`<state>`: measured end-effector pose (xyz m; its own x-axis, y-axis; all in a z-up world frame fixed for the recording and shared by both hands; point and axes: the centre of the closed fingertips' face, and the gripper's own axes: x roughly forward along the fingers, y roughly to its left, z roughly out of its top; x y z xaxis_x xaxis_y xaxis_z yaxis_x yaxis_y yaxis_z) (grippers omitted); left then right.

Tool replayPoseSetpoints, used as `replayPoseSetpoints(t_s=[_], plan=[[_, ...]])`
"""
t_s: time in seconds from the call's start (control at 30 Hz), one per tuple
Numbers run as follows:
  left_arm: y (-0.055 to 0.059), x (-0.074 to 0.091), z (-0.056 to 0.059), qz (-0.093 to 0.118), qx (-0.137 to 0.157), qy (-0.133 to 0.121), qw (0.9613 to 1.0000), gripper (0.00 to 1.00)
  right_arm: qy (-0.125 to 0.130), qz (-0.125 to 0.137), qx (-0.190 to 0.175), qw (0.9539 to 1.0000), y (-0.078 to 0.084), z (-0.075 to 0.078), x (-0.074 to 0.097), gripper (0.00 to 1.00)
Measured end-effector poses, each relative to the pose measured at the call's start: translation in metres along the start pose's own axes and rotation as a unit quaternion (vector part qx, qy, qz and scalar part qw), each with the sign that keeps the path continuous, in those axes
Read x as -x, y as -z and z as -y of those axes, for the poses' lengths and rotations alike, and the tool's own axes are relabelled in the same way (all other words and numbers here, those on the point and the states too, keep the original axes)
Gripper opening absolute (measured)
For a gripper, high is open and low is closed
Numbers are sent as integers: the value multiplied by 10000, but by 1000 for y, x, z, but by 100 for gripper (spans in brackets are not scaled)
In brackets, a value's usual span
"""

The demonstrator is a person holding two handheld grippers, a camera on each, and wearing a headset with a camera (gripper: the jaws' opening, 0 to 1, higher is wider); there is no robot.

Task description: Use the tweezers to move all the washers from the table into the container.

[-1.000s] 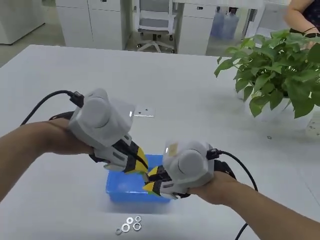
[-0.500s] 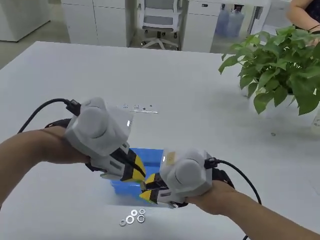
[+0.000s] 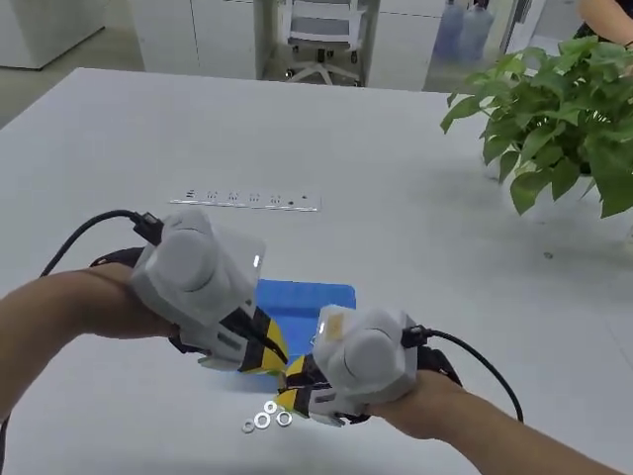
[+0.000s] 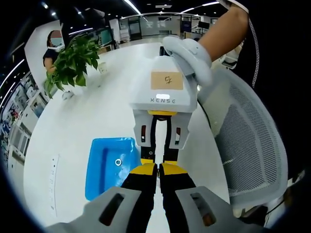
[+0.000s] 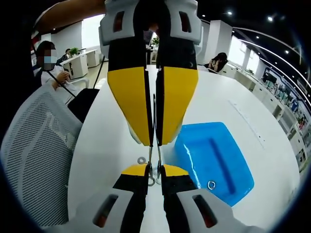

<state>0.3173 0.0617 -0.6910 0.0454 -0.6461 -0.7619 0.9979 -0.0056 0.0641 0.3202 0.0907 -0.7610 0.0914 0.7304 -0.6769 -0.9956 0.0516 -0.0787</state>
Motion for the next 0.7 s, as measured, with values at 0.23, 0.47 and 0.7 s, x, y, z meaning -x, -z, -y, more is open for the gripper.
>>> replayPoseSetpoints(t_s=[0.23,0.47,0.7], plan=[[5,-7,6,-86,-3,91,9999,6,-74,-19,-113,9999,8,-6,-6,12],[9,-13,9,-126,21,160,9998,6,-108,-17,-193,9998,12,-10,-11,12],[13,-17,10,-186,21,201,9996,6,-117,-17,-244,9996,17,-11,-15,12]])
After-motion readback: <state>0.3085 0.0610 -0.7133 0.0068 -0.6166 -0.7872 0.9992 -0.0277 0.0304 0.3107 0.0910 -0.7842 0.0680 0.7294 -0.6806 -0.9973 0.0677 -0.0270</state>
